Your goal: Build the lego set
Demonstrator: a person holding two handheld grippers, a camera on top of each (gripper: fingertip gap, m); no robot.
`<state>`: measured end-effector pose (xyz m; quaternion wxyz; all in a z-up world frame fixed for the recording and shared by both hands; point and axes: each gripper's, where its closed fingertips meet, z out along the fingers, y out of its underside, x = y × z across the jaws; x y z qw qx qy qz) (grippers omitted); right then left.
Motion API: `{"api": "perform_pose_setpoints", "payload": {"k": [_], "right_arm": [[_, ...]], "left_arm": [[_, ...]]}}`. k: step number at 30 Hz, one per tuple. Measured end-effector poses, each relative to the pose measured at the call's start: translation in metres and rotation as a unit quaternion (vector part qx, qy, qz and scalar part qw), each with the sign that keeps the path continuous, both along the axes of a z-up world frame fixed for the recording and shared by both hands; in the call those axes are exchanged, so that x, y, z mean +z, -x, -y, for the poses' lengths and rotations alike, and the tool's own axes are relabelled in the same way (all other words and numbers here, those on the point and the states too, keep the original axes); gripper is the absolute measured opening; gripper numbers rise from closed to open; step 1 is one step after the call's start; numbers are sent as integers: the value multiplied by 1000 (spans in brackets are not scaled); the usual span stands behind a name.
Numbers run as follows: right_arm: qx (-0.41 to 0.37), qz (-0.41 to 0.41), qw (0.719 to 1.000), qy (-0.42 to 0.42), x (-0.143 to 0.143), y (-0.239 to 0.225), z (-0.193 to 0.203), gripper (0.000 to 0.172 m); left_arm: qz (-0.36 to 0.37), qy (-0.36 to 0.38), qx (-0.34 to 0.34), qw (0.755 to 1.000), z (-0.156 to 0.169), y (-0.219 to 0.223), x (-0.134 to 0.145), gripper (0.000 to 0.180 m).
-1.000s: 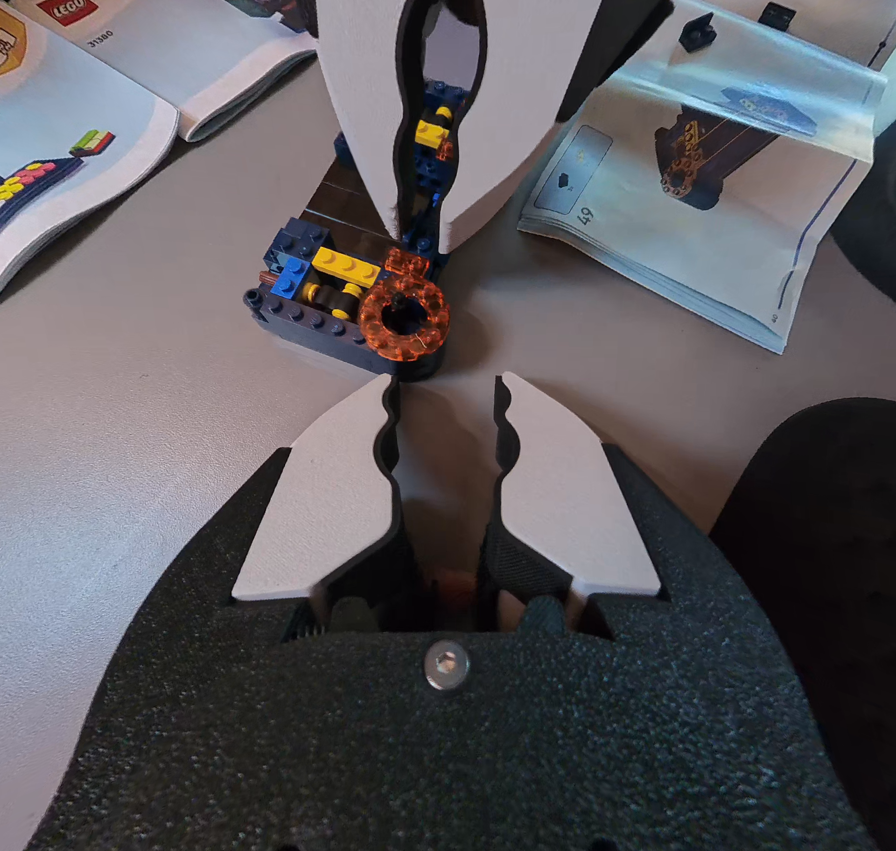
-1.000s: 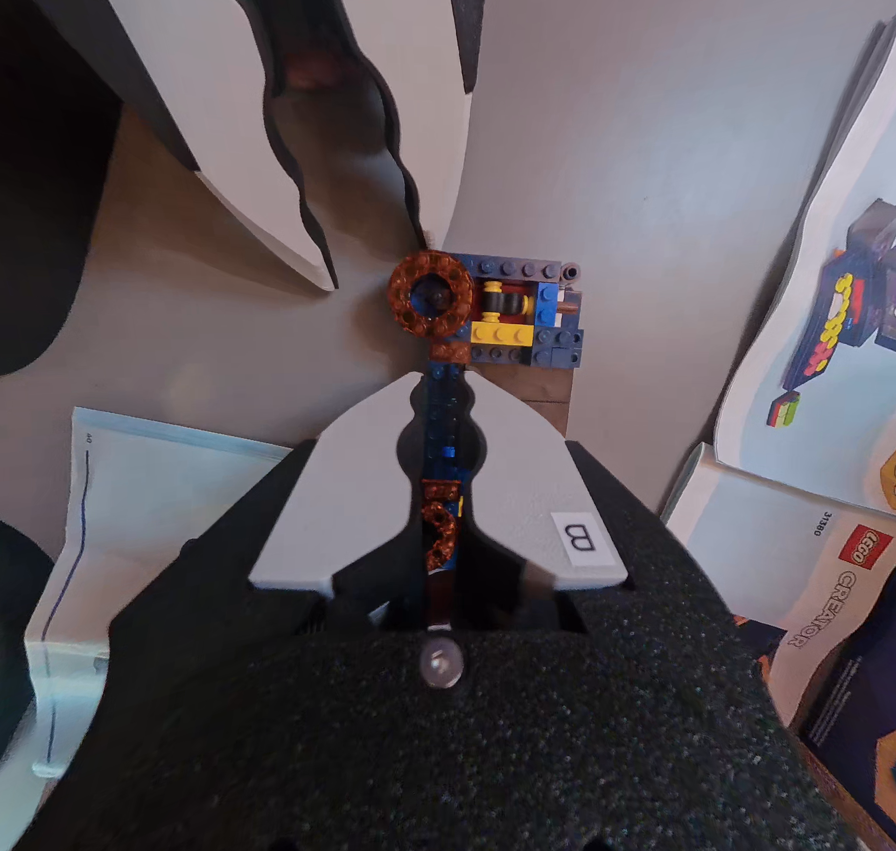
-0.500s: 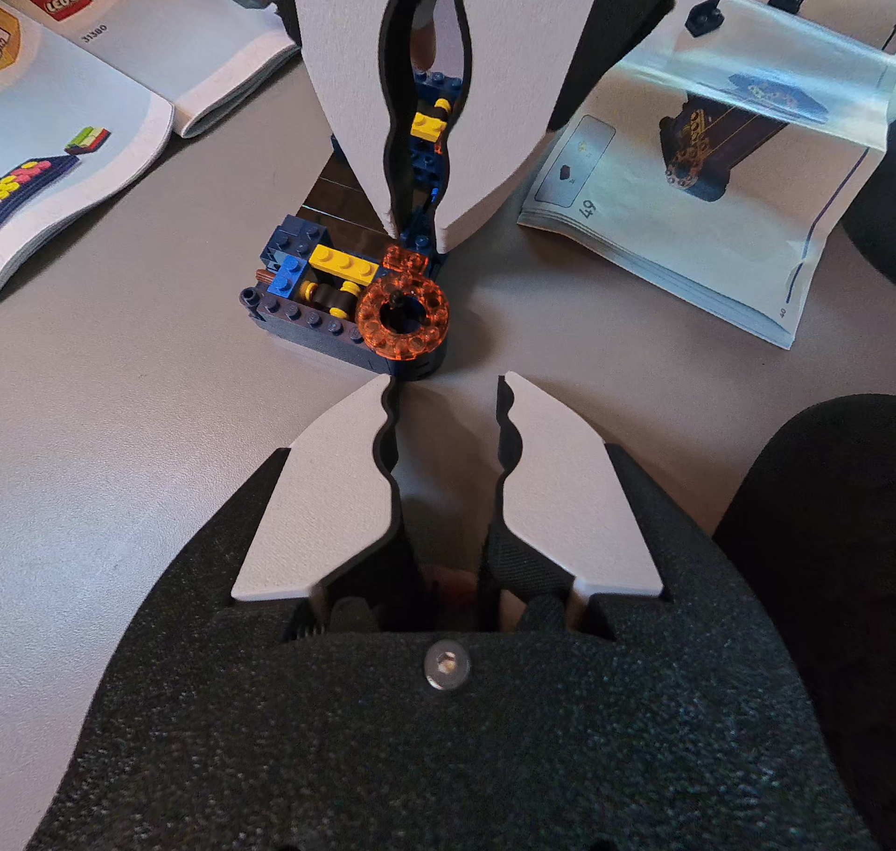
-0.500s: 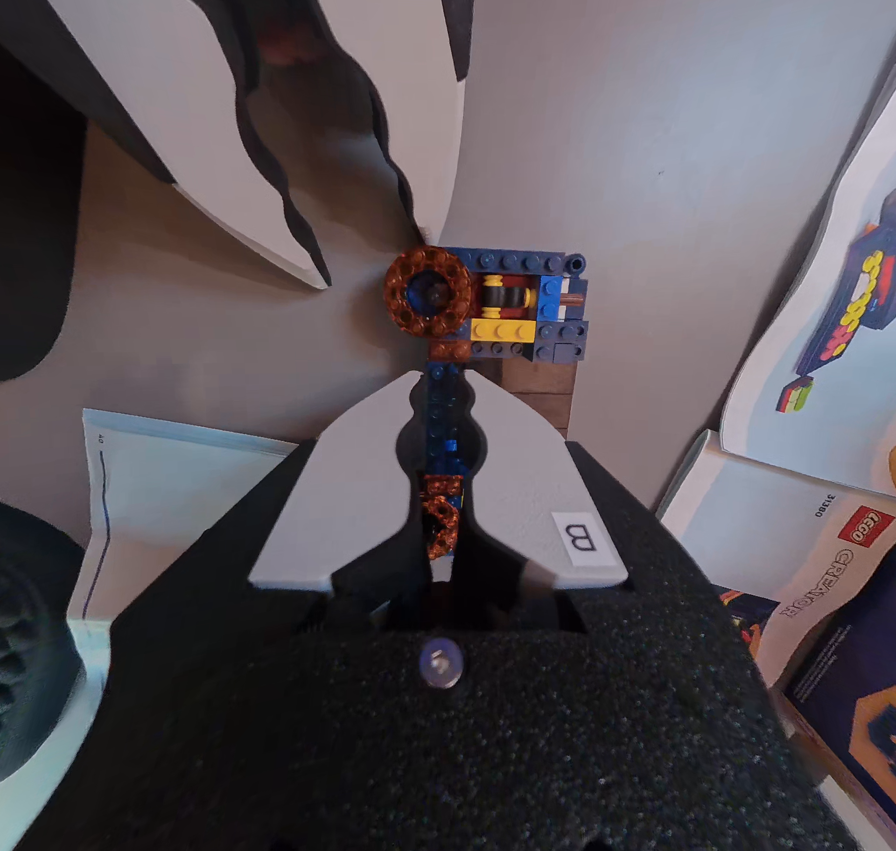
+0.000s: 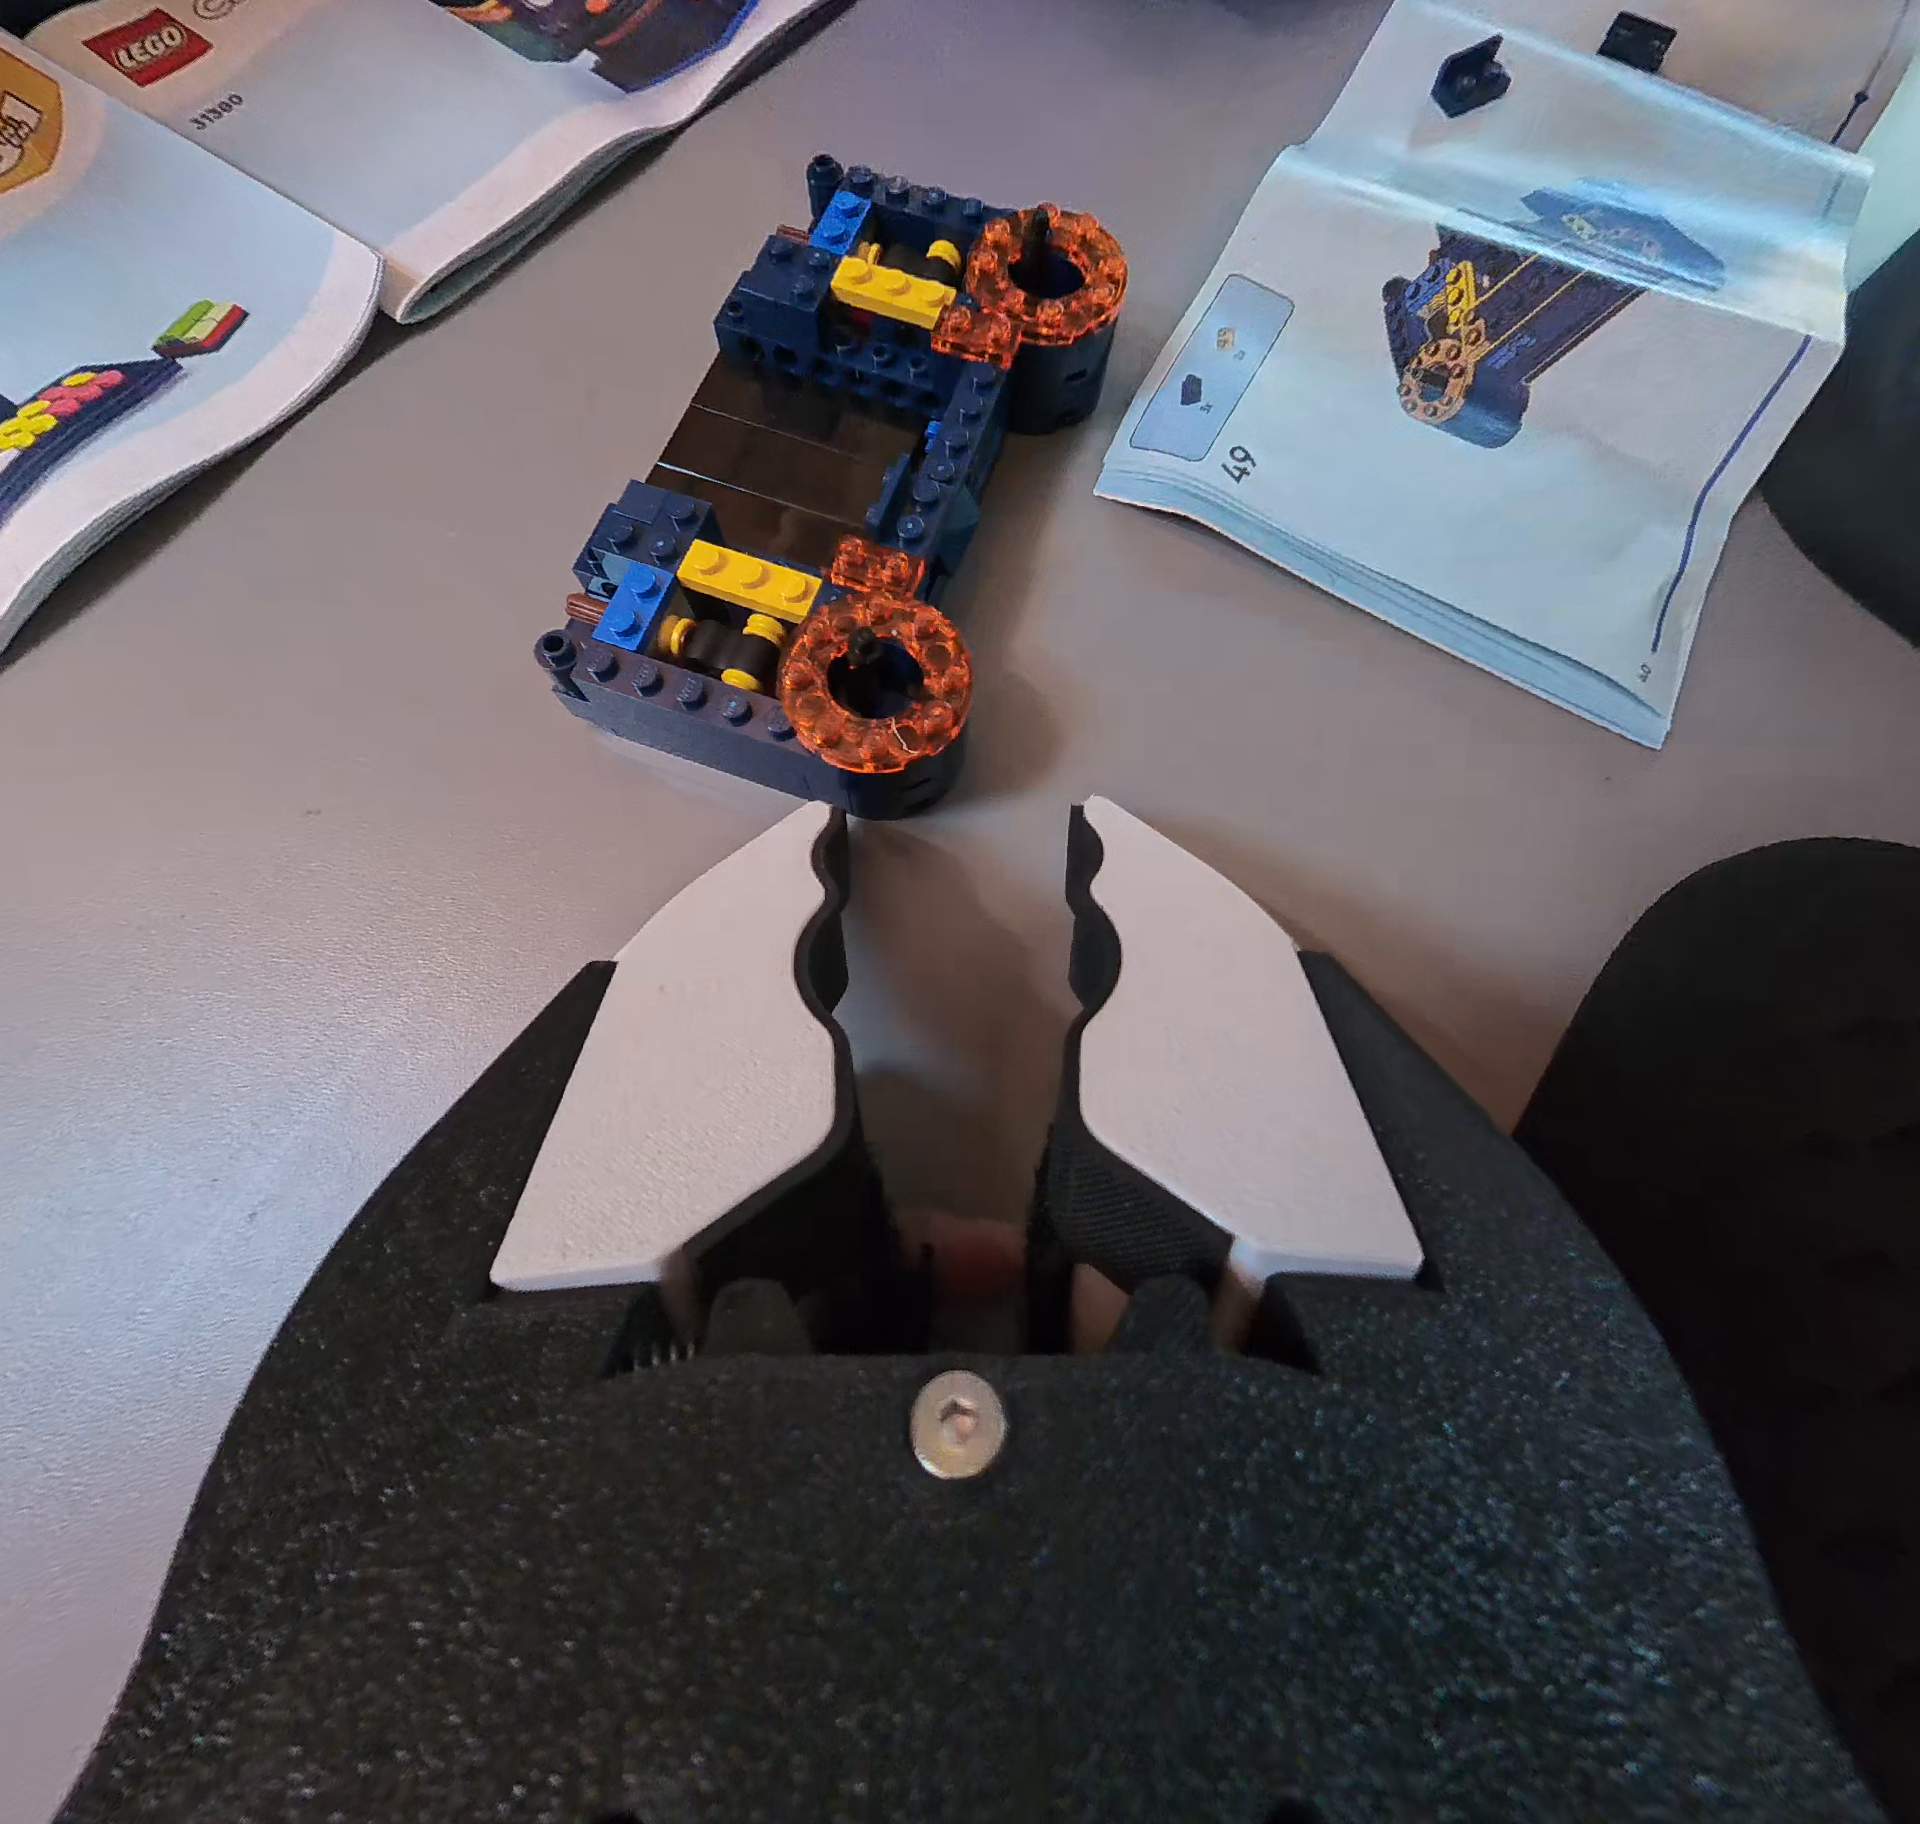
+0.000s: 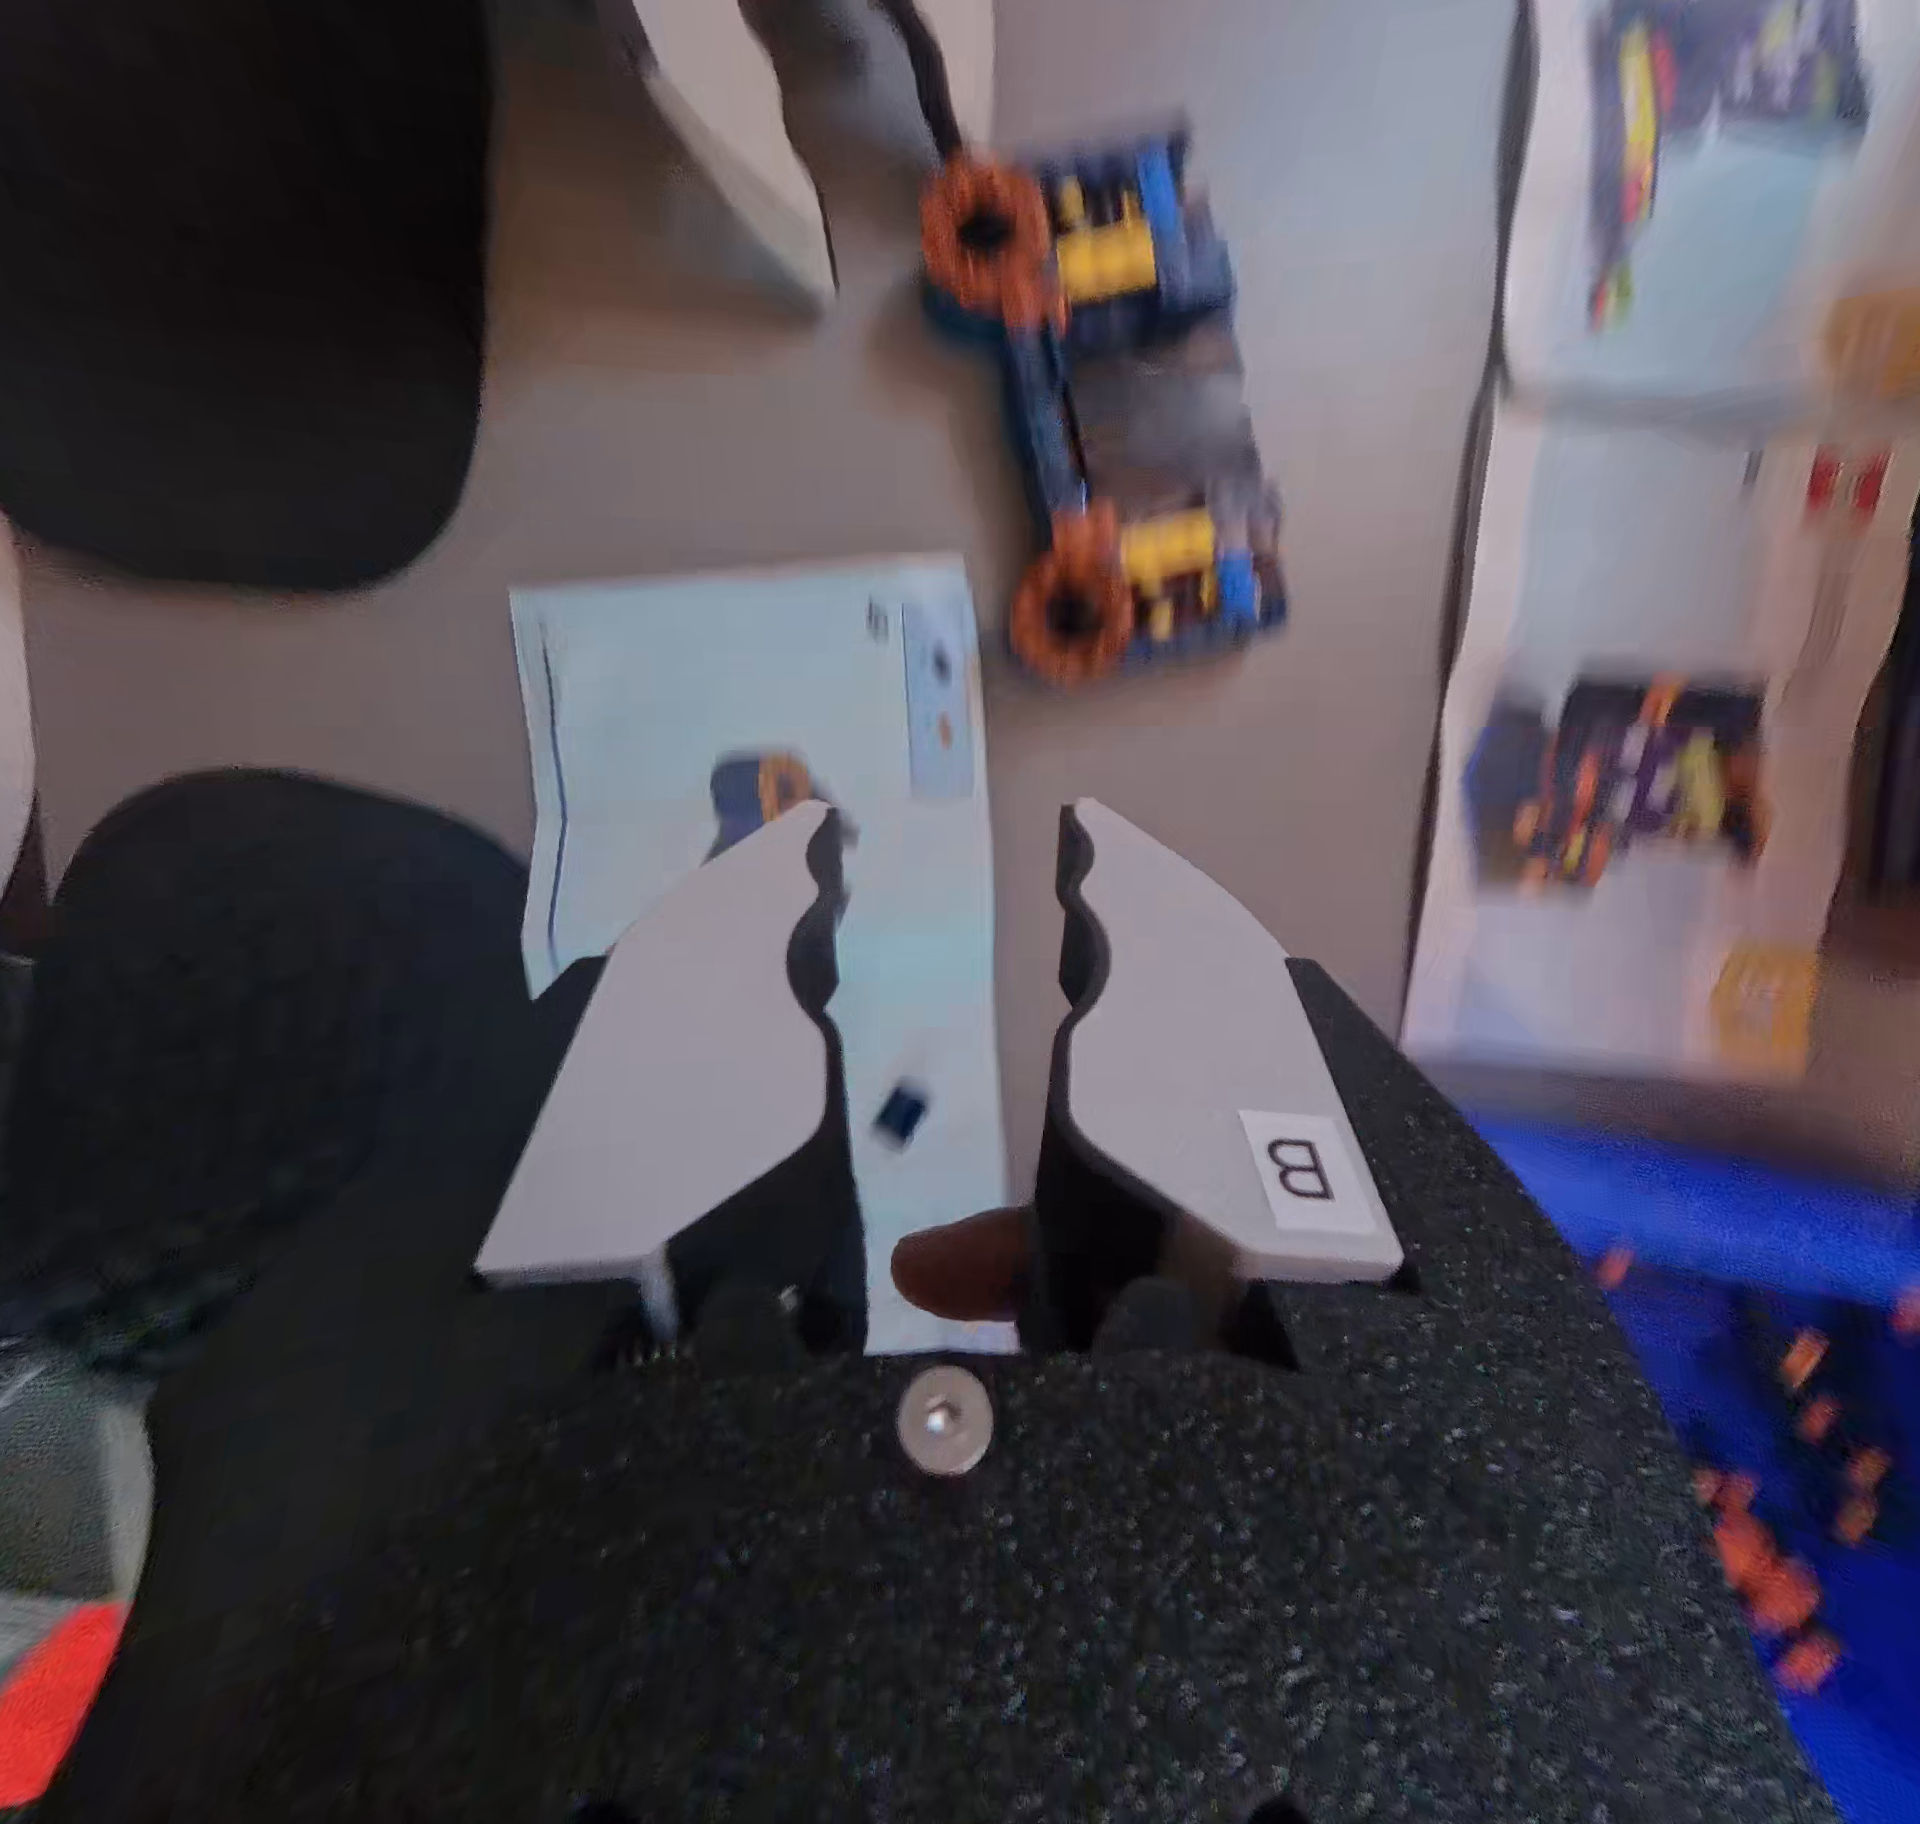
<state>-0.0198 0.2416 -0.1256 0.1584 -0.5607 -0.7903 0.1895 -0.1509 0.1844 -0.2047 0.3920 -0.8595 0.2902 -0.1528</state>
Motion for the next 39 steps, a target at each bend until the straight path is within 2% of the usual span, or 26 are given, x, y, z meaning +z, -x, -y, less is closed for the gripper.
{"api": "perform_pose_setpoints", "payload": {"k": [3, 5, 8, 11, 21, 22, 24, 26, 30, 35, 39], "right_arm": [[-101, 41, 994, 13, -31, -59, -13, 26], [-145, 57, 987, 21, -54, -83, -15, 25], [-179, 52, 983, 2, -70, -91, -20, 25], [-171, 66, 983, -15, -78, -91, -18, 24], [-150, 96, 983, -44, -86, -88, -19, 12], [-150, 98, 983, -43, -86, -89, -19, 12], [-160, 100, 981, -31, -82, -89, -20, 25], [-169, 94, 981, -13, -78, -87, -20, 26], [-186, 111, 976, -10, -80, -86, -23, 23], [-187, 126, 974, -18, -87, -86, -23, 11], [-156, 122, 980, -33, -82, -80, -22, 10]], "left_arm": [[-3, 2, 0, 1000, 0, 0, -1, 40], [-4, 4, 1, 1000, 0, 0, -2, 40], [-2, 5, 4, 1000, -1, 1, -2, 39], [1, 5, 7, 1000, -1, 2, -1, 39], [-1, 4, 2, 1000, 0, 1, -1, 39], [-1, 3, 1, 1000, 0, 1, -1, 39], [0, 2, 1, 1000, 0, 1, 0, 39], [1, 1, 1, 1000, 0, 1, 0, 39], [0, 2, 1, 1000, 0, 0, 0, 39], [-1, 3, 2, 1000, 0, 1, -1, 39], [-3, 5, 0, 1000, 0, 0, -2, 39]]}}
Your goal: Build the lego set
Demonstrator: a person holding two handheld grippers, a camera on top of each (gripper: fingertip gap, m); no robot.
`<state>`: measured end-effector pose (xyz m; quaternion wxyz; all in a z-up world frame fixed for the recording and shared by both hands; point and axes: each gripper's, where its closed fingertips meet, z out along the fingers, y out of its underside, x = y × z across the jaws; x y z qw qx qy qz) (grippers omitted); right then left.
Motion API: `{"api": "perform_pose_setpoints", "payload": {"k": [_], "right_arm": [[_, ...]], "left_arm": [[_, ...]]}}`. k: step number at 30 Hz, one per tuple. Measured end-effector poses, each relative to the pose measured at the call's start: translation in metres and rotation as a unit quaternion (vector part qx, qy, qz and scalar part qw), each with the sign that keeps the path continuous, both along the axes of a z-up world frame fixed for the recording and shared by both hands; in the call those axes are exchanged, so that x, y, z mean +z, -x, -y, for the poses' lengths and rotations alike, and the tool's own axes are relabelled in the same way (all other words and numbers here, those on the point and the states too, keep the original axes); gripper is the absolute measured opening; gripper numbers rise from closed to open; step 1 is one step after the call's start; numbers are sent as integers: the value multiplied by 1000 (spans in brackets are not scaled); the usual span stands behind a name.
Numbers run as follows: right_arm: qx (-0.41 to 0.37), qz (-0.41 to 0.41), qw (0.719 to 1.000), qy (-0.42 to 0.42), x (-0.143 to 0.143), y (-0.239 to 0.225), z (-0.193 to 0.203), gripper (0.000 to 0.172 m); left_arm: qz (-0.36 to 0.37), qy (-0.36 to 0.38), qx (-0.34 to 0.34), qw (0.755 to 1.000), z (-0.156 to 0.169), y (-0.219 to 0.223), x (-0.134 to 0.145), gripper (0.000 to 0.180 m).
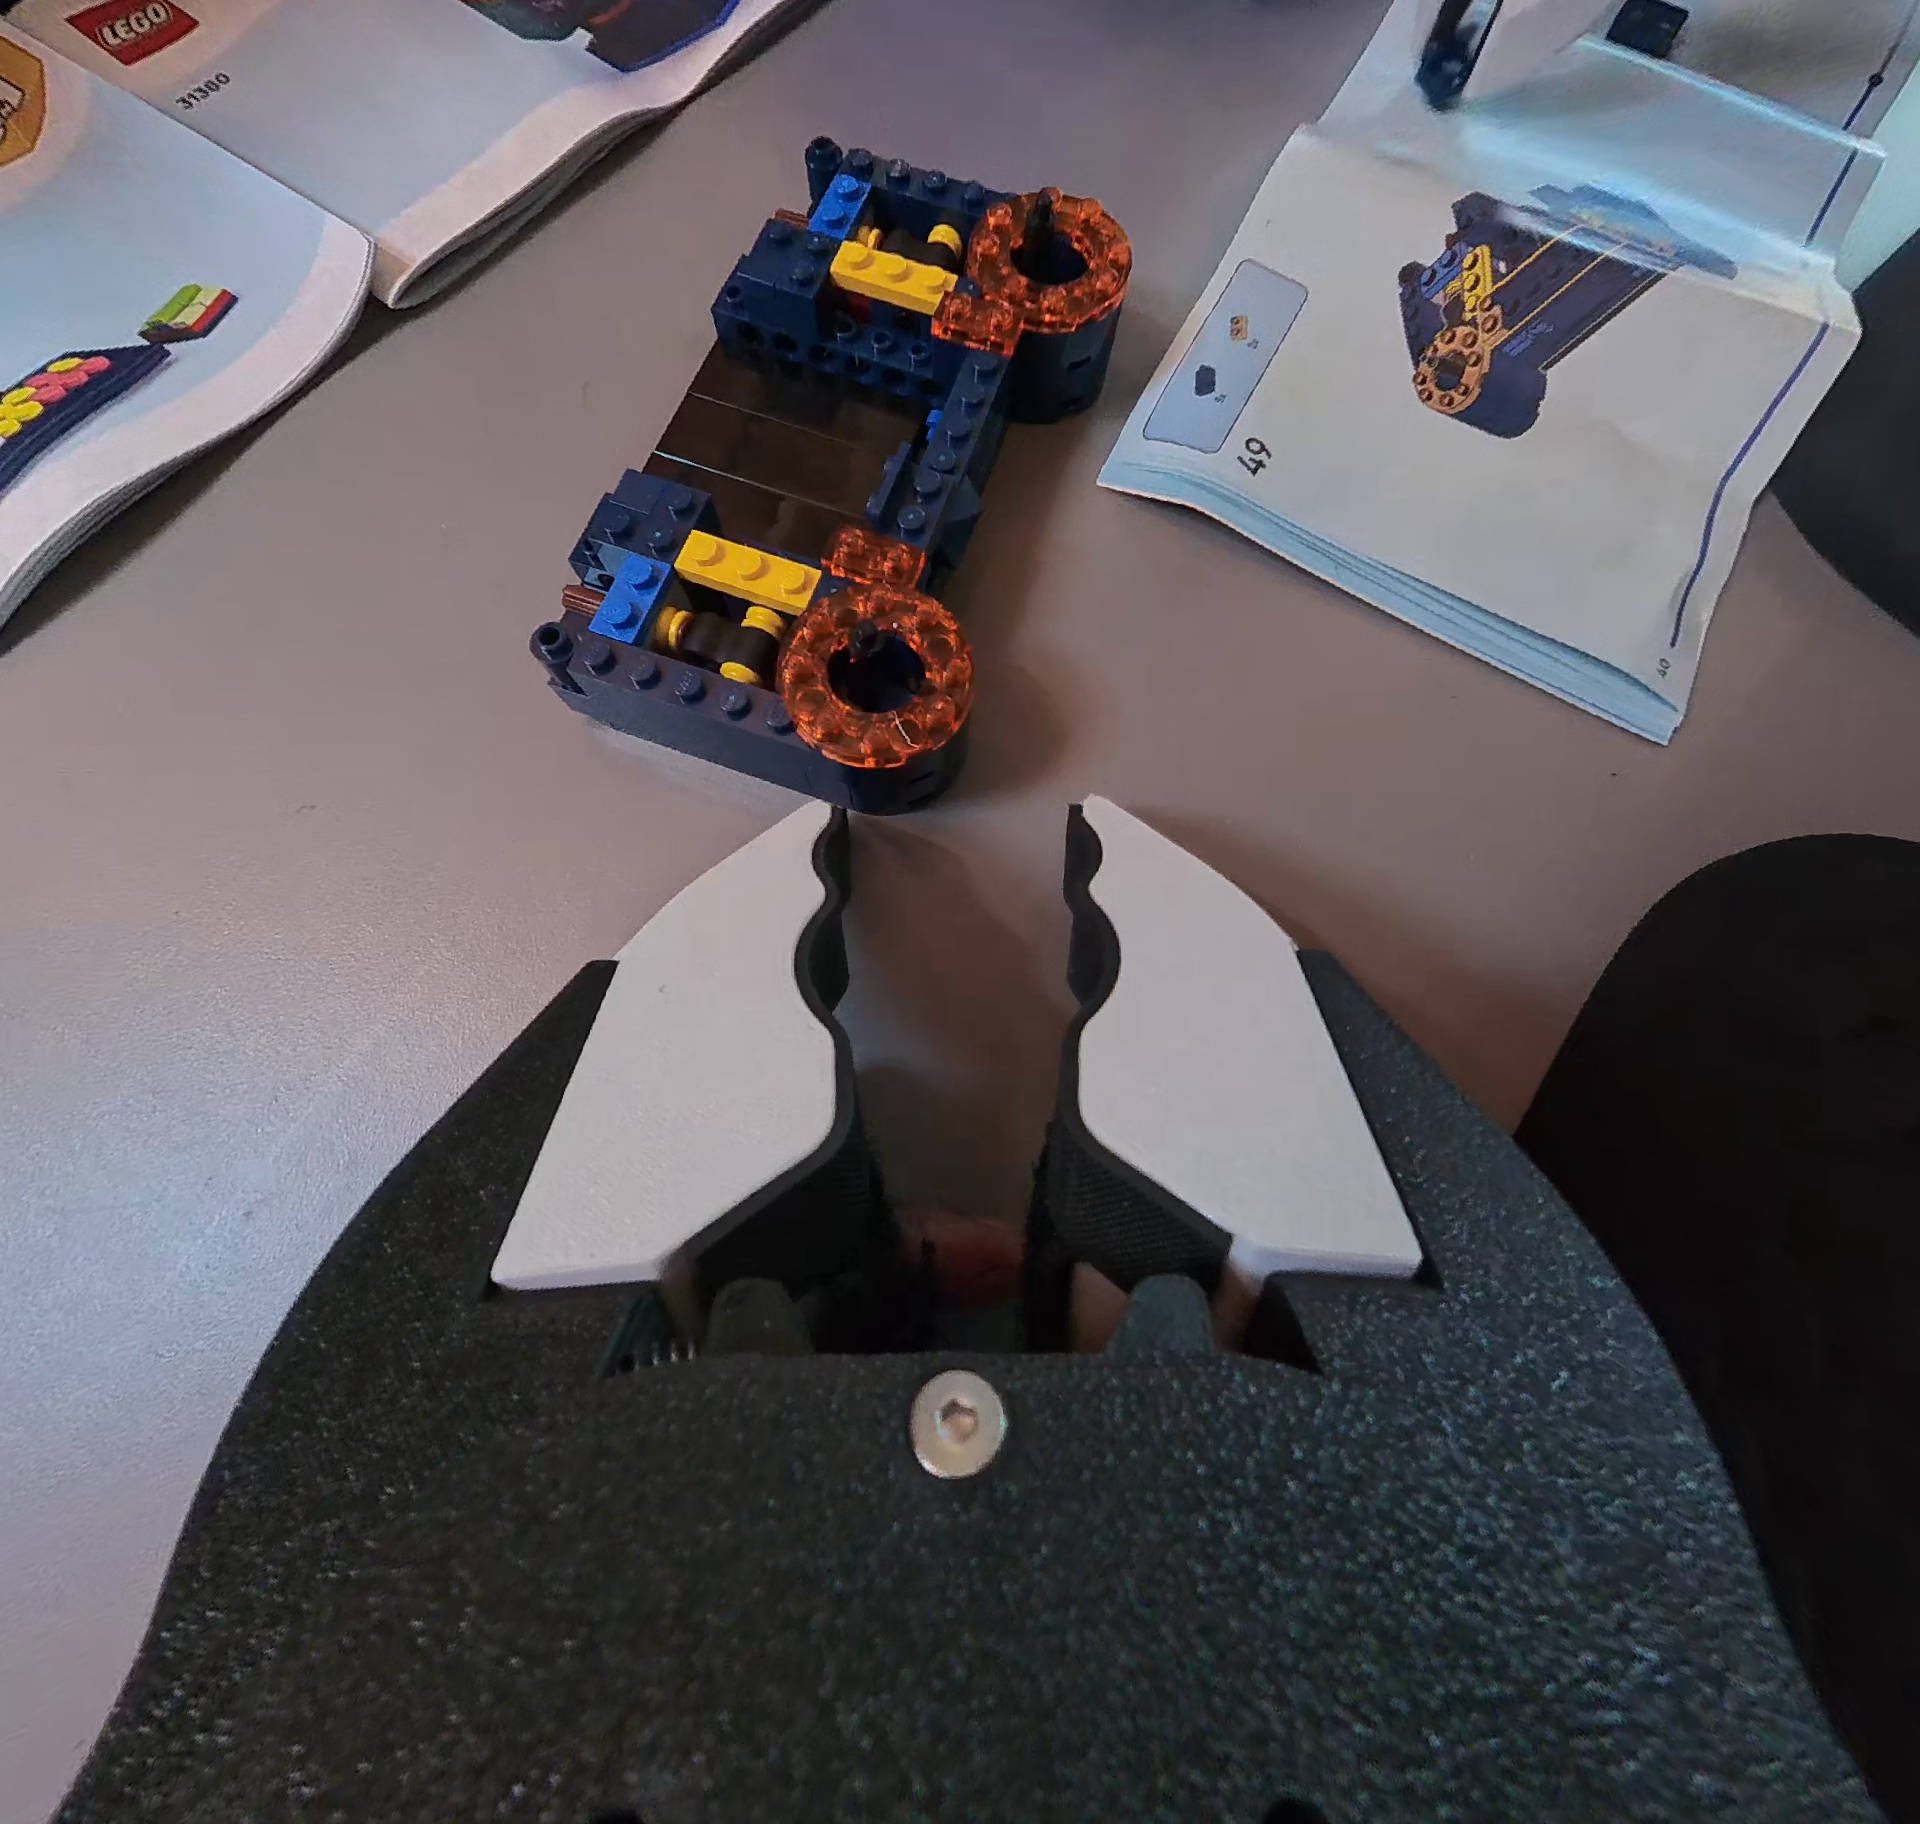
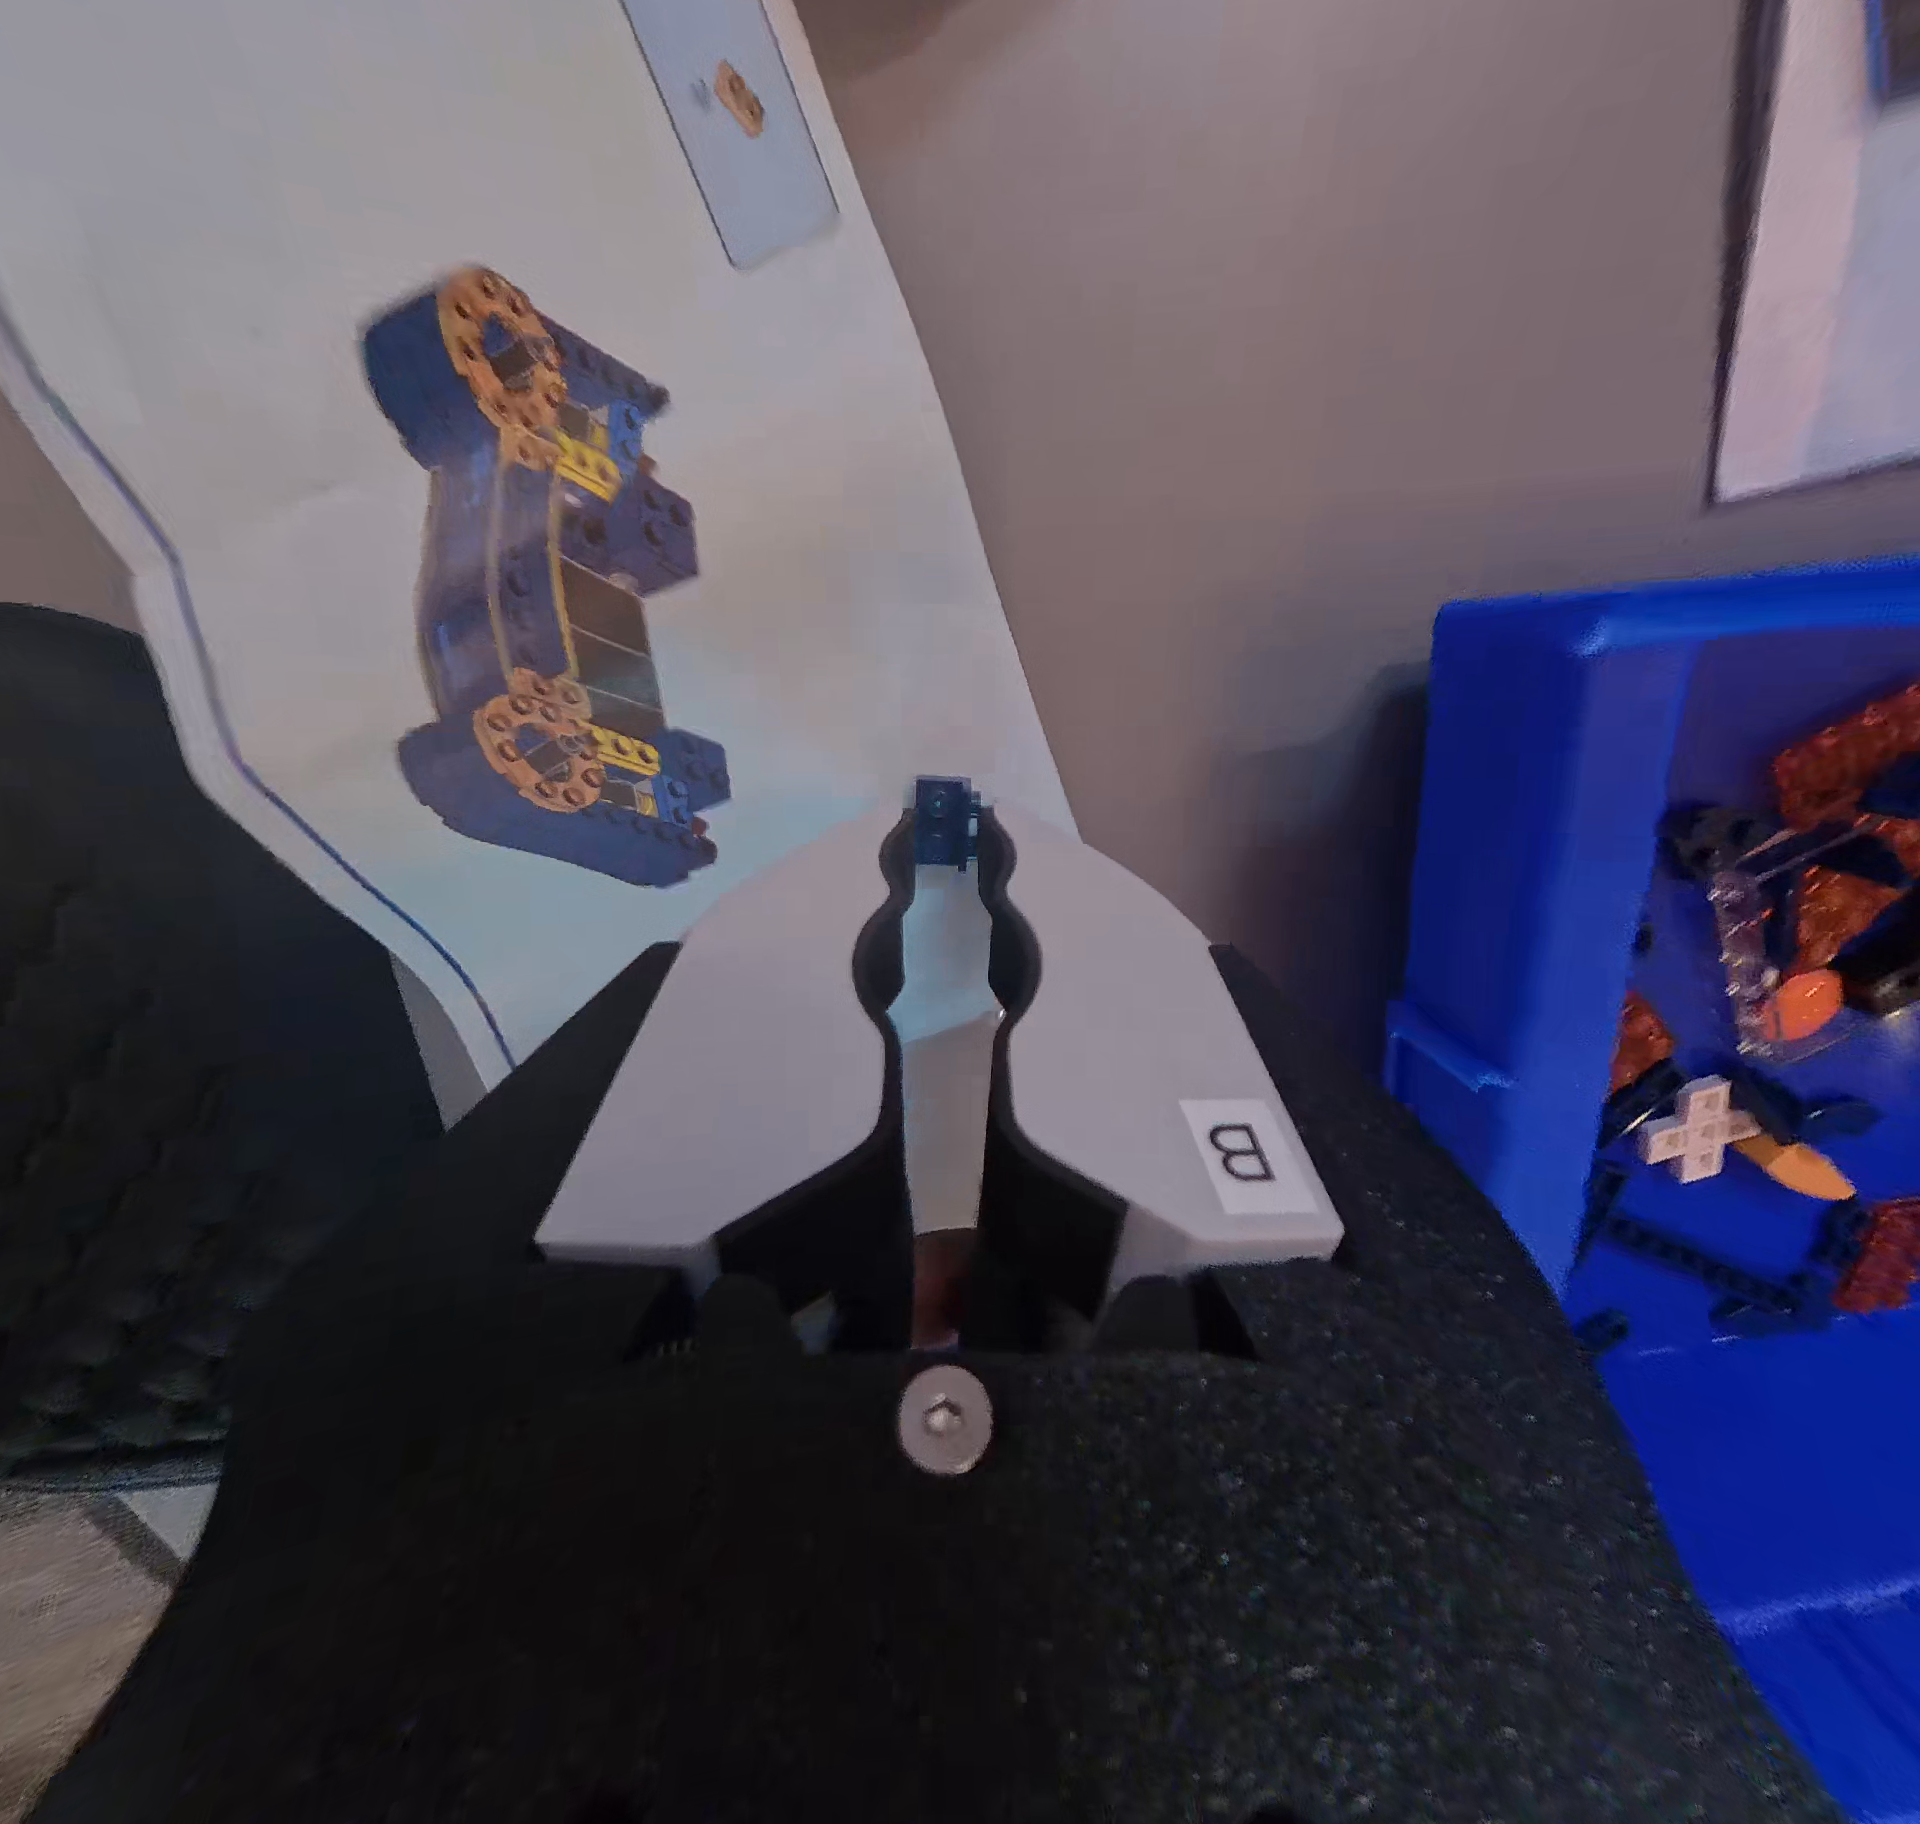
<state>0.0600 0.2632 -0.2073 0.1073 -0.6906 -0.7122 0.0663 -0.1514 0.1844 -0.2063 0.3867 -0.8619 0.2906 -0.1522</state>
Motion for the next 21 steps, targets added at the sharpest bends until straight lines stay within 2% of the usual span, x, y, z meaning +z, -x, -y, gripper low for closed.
{"api": "perform_pose_setpoints", "payload": {"k": [2, 5, 7, 12, 15, 21], "right_arm": [[39, -34, 999, 0, 20, 19, 4, 11], [141, -112, 984, -10, 61, 73, 17, 10], [199, -126, 972, -5, 73, 108, 26, 10], [286, -60, 956, 7, 43, 160, 27, 11], [301, -34, 953, 14, 30, 172, 27, 10], [306, -16, 952, 21, 22, 179, 26, 10]], "left_arm": [[3, 2, 1, 1000, 0, 0, 0, 39], [6, -2, 1, 1000, 0, 0, 2, 38], [5, -7, 3, 1000, -1, 1, 2, 37], [-2, -16, 0, 1000, -1, 1, 3, 36], [-3, -15, -1, 1000, -1, 1, 3, 36], [-7, -16, -4, 1000, 0, 0, 2, 36]]}}
